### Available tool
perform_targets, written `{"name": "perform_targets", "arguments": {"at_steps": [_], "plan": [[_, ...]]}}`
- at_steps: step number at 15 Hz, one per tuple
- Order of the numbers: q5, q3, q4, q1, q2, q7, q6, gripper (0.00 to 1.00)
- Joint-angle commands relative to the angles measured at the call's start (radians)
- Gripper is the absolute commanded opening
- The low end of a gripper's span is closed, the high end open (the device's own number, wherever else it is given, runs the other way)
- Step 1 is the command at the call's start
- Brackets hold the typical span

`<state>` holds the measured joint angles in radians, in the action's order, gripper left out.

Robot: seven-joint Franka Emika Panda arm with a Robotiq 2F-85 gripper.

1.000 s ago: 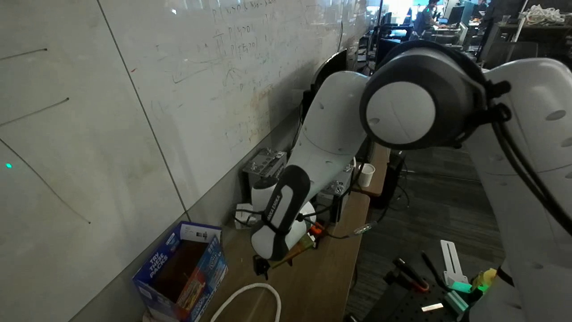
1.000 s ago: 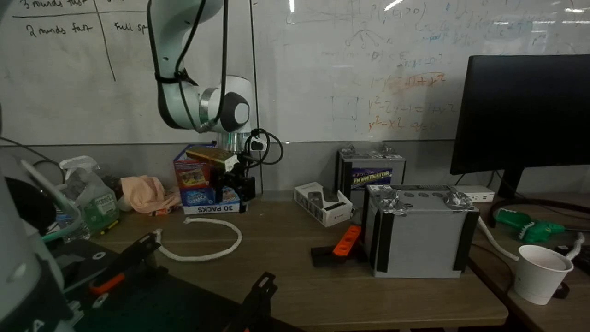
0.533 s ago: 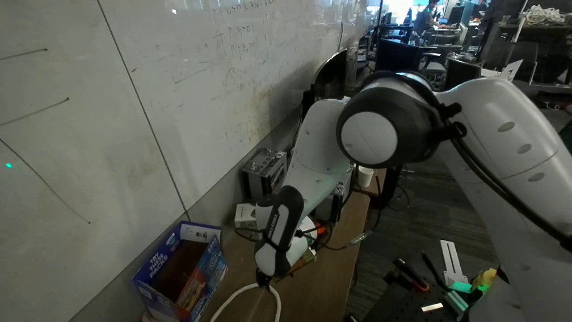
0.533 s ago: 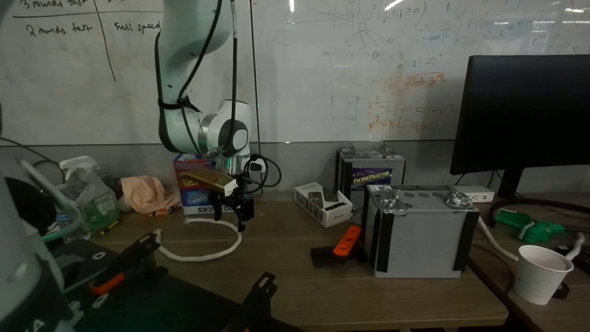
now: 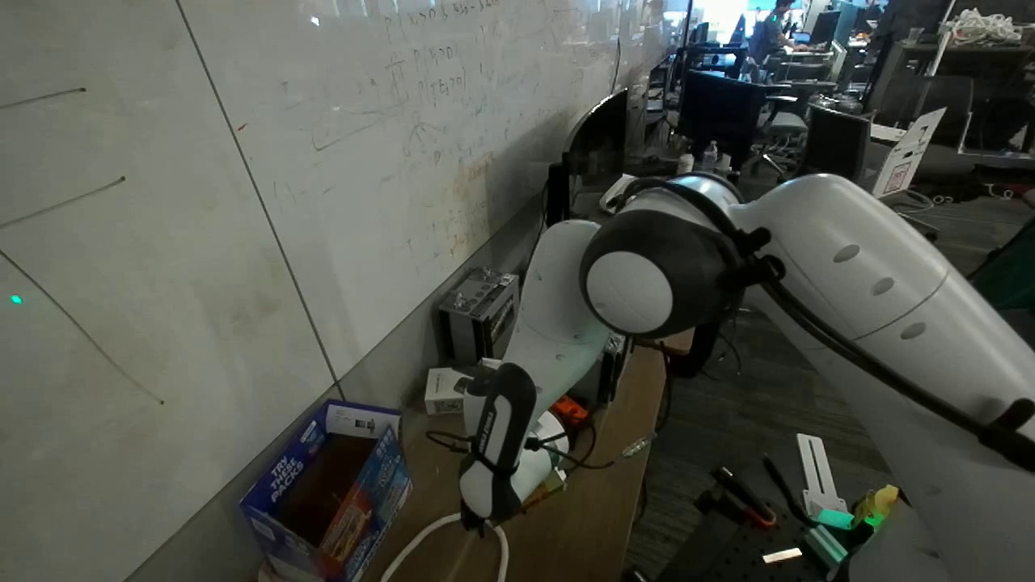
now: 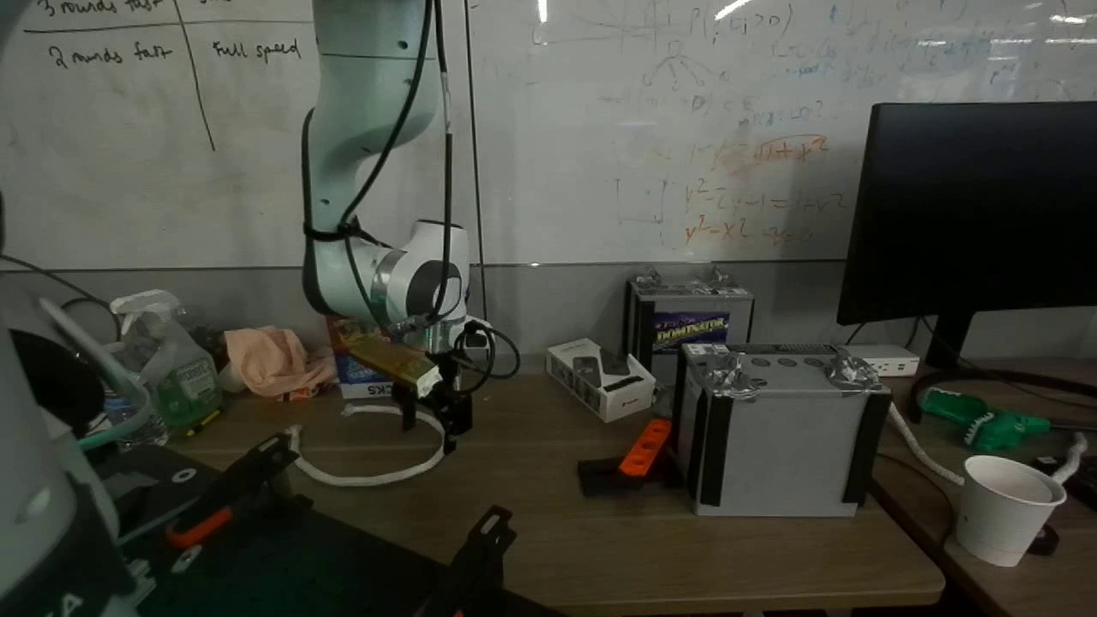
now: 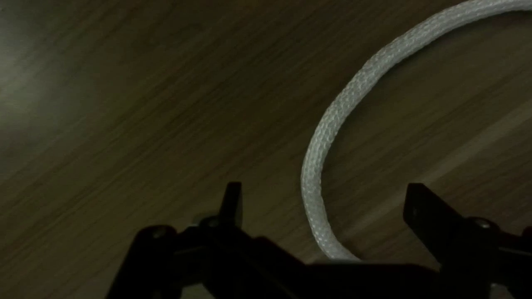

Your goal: Put the ropes inside the box

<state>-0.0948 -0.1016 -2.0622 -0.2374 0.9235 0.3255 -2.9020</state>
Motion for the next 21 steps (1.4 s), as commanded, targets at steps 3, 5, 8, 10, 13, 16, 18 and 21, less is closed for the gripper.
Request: {"name": "perform_targets", "arguments": {"at_steps": [3,5,8,10,13,16,18,21], "plan": [[-0.032,0.0,0.041,-0.007,0.064,-0.016,-0.022,1.0],[-0.036,-0.005,0.048,0.0,0.079,-0.019,-0.031,1.0],[-0.04,0.0,0.056,-0.008,0.096,-0.013,-0.049,1.0],[-0.041,0.009,0.06,-0.019,0.104,-0.007,-0.067,1.0],[-0.042,0.014,0.065,-0.023,0.113,-0.006,-0.083,1.0],[-0.042,0.015,0.068,-0.025,0.118,-0.006,-0.092,1.0],[-0.043,0.012,0.07,-0.02,0.121,-0.009,-0.091,1.0],[-0.045,0.01,0.072,-0.017,0.124,-0.01,-0.089,1.0]]}}
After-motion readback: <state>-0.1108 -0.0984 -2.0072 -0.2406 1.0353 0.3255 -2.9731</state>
